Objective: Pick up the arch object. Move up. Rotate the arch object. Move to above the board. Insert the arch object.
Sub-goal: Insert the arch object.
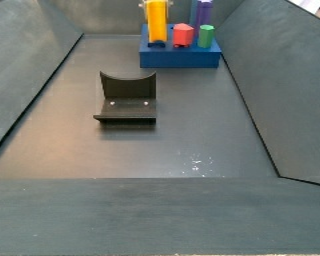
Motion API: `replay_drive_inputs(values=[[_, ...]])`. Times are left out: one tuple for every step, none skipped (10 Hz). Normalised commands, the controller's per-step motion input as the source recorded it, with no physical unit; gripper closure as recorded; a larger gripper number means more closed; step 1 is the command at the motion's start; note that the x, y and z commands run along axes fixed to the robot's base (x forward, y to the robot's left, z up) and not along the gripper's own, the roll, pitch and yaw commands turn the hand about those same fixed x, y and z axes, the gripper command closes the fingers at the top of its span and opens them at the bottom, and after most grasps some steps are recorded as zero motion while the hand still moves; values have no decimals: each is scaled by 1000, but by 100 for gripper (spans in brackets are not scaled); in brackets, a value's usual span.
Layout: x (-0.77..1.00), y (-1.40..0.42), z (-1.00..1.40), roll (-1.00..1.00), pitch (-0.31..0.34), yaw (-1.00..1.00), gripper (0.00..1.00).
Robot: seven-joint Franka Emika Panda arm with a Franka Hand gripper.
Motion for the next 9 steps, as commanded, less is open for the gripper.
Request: replay_drive_inputs(values=[[0,43,-100,6,0,0,100],[26,137,-46,0,0,0,100],[91,140,-86,0,0,0,100],[66,91,-131,0,0,0,100],[0,0,-114,0,-23,0,100],[3,0,-117,-6,-57,0,100],[20,-3,-126,-20,-89,0,100],[60,-6,-149,-46,-114,0,100],[91,-9,-151,-27,-111,0,100]])
